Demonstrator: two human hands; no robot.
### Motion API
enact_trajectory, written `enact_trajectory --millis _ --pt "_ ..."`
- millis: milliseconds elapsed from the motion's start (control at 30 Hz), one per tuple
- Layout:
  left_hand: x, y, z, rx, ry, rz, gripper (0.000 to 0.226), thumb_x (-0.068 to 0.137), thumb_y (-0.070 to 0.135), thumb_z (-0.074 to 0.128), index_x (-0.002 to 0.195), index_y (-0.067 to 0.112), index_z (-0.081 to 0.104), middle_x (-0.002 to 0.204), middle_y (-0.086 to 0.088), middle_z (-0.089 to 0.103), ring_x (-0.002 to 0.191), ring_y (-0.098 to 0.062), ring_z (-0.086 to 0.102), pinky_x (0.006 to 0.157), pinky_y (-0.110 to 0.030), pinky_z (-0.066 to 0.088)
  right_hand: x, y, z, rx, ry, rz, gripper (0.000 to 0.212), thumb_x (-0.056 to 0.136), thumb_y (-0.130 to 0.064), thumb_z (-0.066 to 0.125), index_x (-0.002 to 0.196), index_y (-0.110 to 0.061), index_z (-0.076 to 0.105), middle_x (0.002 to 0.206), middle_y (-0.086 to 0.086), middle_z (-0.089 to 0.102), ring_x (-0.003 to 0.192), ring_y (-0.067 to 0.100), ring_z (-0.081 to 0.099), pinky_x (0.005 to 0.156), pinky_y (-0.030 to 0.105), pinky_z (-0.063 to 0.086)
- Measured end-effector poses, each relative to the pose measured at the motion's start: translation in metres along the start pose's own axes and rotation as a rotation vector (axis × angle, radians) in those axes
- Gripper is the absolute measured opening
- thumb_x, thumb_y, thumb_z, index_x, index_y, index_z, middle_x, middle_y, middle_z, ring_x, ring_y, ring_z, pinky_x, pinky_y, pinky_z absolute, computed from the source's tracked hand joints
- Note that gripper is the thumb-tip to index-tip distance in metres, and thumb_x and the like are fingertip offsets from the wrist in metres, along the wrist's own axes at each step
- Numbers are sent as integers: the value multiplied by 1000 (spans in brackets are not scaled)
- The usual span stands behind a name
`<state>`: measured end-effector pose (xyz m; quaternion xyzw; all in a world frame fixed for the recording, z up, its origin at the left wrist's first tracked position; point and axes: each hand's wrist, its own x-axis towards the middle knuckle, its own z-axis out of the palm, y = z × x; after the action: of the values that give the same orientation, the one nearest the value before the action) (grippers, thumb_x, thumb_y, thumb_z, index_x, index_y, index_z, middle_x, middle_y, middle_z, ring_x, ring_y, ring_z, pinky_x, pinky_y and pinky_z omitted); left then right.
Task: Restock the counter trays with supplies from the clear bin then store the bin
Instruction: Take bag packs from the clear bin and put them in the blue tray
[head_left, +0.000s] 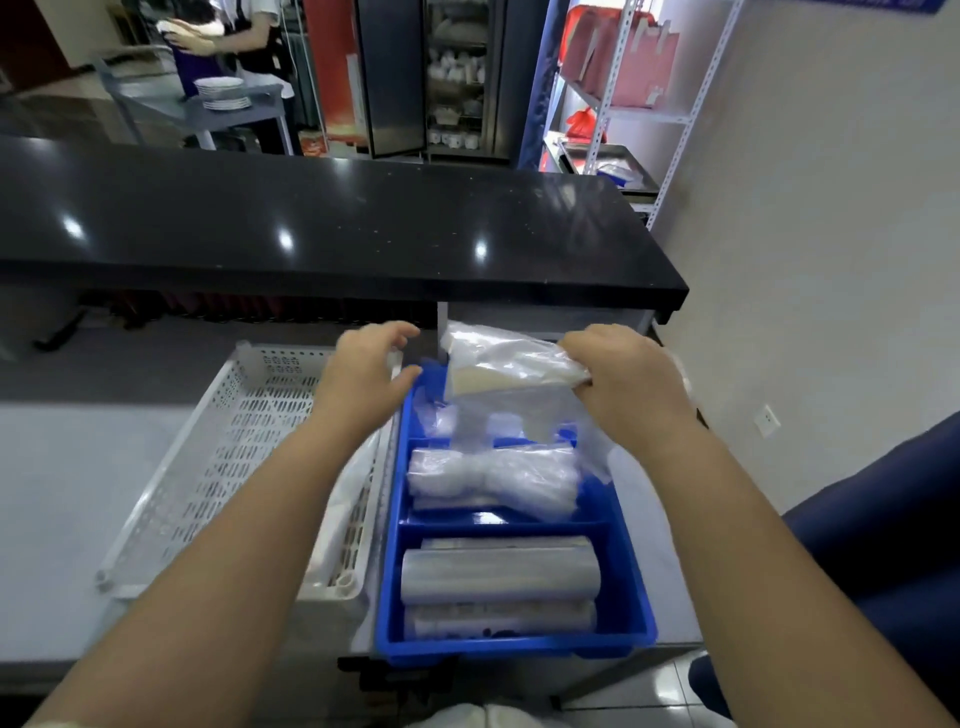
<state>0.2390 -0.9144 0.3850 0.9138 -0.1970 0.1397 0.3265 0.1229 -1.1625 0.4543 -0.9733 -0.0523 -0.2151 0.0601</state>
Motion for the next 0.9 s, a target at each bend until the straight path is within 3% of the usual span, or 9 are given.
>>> enact_trajectory --millis 133,200,267,367,433,533,667,800,900 --pt "-11 -4 -24 -165 27 -14 29 86 23 64 113 33 61 101 15 64 97 -5 57 83 -31 47 -10 -28 39 4 -123 -43 11 75 -3 60 82 -11 59 81 6 61 77 28 54 61 34 36" --pt "-26 1 -21 -239 -4 7 21 87 34 60 107 37 62 98 22 62 93 3 55 79 -24 44 -19 -37 62 17 -240 -58 11 78 -6 56 87 -12 59 90 9 62 86 32 55 65 34 33" --pt "-43 8 -11 -251 -116 47 31 80 52 61 106 37 63 101 24 61 95 5 53 81 -20 42 -29 -41 81 30 -339 -54 16 79 -9 55 93 -15 61 96 8 63 90 32 56 65 34 35" --pt "-62 15 17 -35 -400 129 53 64 63 71 108 35 64 102 19 62 96 -2 53 83 -23 44 -37 -37 99 70 -422 37 16 78 -10 53 86 -23 58 84 0 60 75 27 53 52 29 32" --pt "-69 16 36 86 -525 140 44 64 58 72 102 37 63 95 17 63 90 -7 56 74 -27 46 -39 -31 108 110 -484 104 13 77 -10 50 81 -21 56 76 -2 58 70 25 53 53 32 41" --pt "-69 14 56 131 -572 55 22 76 46 68 95 37 61 85 15 60 84 -13 60 62 -27 39 -41 -22 115 163 -567 133 8 79 -18 54 80 -25 57 77 -4 61 74 24 57 60 33 47" --pt "-60 9 68 171 -664 2 27 81 49 64 103 32 63 97 13 63 91 -14 58 66 -27 40 -45 3 111 311 -552 250 29 75 -40 72 99 -39 56 103 -18 57 92 12 54 77 29 44" --pt "-56 12 73 355 -688 108 15 80 38 60 84 23 61 92 7 57 95 -23 55 70 -32 38 -53 18 118 331 -549 323 12 82 -37 67 89 -31 60 96 -12 61 86 14 57 77 33 50" --pt "-65 11 75 350 -604 181 46 78 50 62 120 31 57 115 5 55 112 -23 47 89 -38 37 -52 10 132 288 -496 317 6 86 -31 62 83 -30 58 90 -10 62 83 17 57 68 31 48"
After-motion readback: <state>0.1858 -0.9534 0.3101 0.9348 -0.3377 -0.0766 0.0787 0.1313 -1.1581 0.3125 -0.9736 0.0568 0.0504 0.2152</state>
